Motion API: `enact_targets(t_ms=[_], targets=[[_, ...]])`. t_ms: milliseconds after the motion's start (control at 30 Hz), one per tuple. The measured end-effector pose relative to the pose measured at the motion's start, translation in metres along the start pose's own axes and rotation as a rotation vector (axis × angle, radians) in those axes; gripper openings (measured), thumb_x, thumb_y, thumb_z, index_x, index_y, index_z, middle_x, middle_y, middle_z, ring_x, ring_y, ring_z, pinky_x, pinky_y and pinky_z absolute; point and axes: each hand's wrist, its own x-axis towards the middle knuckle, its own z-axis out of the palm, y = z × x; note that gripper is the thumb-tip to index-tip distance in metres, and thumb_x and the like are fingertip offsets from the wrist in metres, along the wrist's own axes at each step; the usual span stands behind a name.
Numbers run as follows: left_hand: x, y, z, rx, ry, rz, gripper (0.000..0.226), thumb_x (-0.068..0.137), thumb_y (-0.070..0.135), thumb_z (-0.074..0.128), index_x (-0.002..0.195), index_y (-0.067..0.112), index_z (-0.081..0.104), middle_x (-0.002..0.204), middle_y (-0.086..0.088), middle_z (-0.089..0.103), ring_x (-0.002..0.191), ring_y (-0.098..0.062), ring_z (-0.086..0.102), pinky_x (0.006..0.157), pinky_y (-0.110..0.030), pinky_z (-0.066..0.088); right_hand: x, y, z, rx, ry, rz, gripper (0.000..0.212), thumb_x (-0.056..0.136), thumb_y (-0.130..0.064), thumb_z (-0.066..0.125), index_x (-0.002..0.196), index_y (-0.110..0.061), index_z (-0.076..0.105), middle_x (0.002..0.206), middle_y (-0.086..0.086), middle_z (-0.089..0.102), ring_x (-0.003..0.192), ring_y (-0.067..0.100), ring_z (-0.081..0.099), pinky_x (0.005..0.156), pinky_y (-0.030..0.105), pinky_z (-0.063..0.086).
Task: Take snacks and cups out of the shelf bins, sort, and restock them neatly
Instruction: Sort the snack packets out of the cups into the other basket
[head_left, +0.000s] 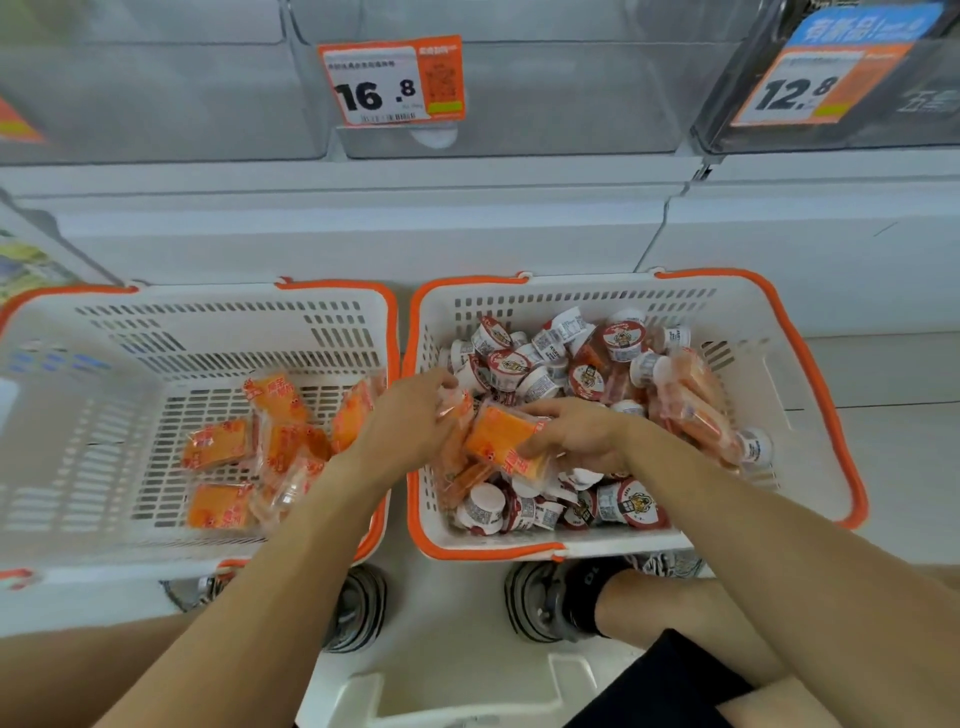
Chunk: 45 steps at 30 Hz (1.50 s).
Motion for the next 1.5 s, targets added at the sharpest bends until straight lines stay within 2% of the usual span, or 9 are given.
enact_targets(t_ms=[200,367,500,600,733,900,1000,1167,1500], targets=[[-0.003,0.001,-0.008,-0.275,0.093,-0.054,0.034,0.090,0.034,0.069,0.123,0.031,0.062,0.104,0.009,0.061,0.086,0.002,0.058,0.065,-0.014,0.045,0.003,0.009,-0.002,0.146,-0.044,-0.027,0.051,0.079,0.020,0.067,0.119,-0.012,0.070,0.121,0.019,0.068,0.115,0.038,0.063,0.096,0.046,0.056],[-0.001,0.000,-0.020,-0.399,0.100,-0.093,0.029,0.096,0.033,0.063,0.125,0.033,0.059,0.102,0.019,0.057,0.092,0.001,0.059,0.065,-0.015,0.045,-0.003,0.000,-0.008,0.332,-0.087,-0.192,0.047,0.082,0.016,0.066,0.119,-0.013,0.069,0.113,0.015,0.073,0.102,0.033,0.070,0.085,0.040,0.061],[-0.003,-0.004,-0.017,-0.273,-0.014,-0.107,0.035,0.096,0.037,0.062,0.130,0.033,0.055,0.111,0.005,0.061,0.093,-0.015,0.065,0.067,-0.025,0.054,-0.002,-0.001,-0.015,-0.166,0.150,-0.230,0.043,0.077,0.002,0.081,0.115,-0.014,0.071,0.113,0.012,0.071,0.105,0.035,0.069,0.096,0.047,0.056],[-0.005,0.004,-0.002,-0.101,-0.156,-0.053,0.055,0.089,0.033,0.070,0.139,0.027,0.047,0.104,0.003,0.060,0.084,-0.016,0.061,0.068,-0.026,0.049,-0.007,0.001,-0.018,-0.617,0.270,-0.243,0.044,0.076,-0.021,0.087,0.116,-0.013,0.070,0.110,0.006,0.071,0.098,0.027,0.070,0.089,0.042,0.058],[-0.002,0.010,0.023,-0.054,-0.155,0.039,0.087,0.078,0.038,0.080,0.149,0.027,0.031,0.136,-0.003,0.051,0.112,-0.021,0.058,0.088,-0.025,0.044,-0.020,-0.011,-0.032,-0.554,0.286,-0.172,0.061,0.081,-0.018,0.083,0.135,-0.013,0.055,0.121,0.003,0.055,0.076,0.022,0.073,0.060,0.029,0.060],[-0.002,0.012,0.063,-0.107,-0.142,0.032,0.122,0.070,0.036,0.086,0.158,0.024,0.002,0.150,-0.007,0.042,0.119,-0.024,0.057,0.089,-0.031,0.050,-0.039,-0.020,-0.057,-0.535,0.451,-0.179,0.053,0.081,-0.022,0.083,0.127,-0.017,0.058,0.109,0.001,0.060,0.079,0.020,0.072,0.072,0.036,0.062],[0.008,0.010,0.076,-0.020,-0.154,0.025,0.100,0.065,0.037,0.088,0.146,0.017,0.031,0.137,-0.007,0.049,0.118,-0.028,0.056,0.093,-0.037,0.049,-0.042,-0.018,-0.064,-0.442,0.481,-0.204,0.052,0.083,-0.020,0.082,0.130,-0.017,0.058,0.103,-0.007,0.055,0.084,0.020,0.069,0.070,0.031,0.061],[0.018,0.008,0.066,-0.016,-0.083,0.040,0.040,0.063,0.033,0.077,0.095,0.021,0.055,0.084,0.004,0.061,0.073,-0.017,0.059,0.070,-0.045,0.054,-0.039,-0.008,-0.071,-0.353,0.469,-0.215,0.051,0.083,-0.017,0.082,0.128,-0.015,0.059,0.115,0.008,0.063,0.086,0.022,0.070,0.065,0.028,0.060],[0.013,0.021,-0.033,-0.359,-0.051,-0.168,0.043,0.080,0.031,0.082,0.106,0.027,0.048,0.092,0.012,0.065,0.075,-0.004,0.067,0.060,-0.018,0.050,-0.059,-0.037,-0.056,0.053,0.239,-0.233,0.051,0.083,-0.005,0.078,0.127,-0.003,0.051,0.110,0.016,0.068,0.080,0.023,0.076,0.065,0.029,0.060]])
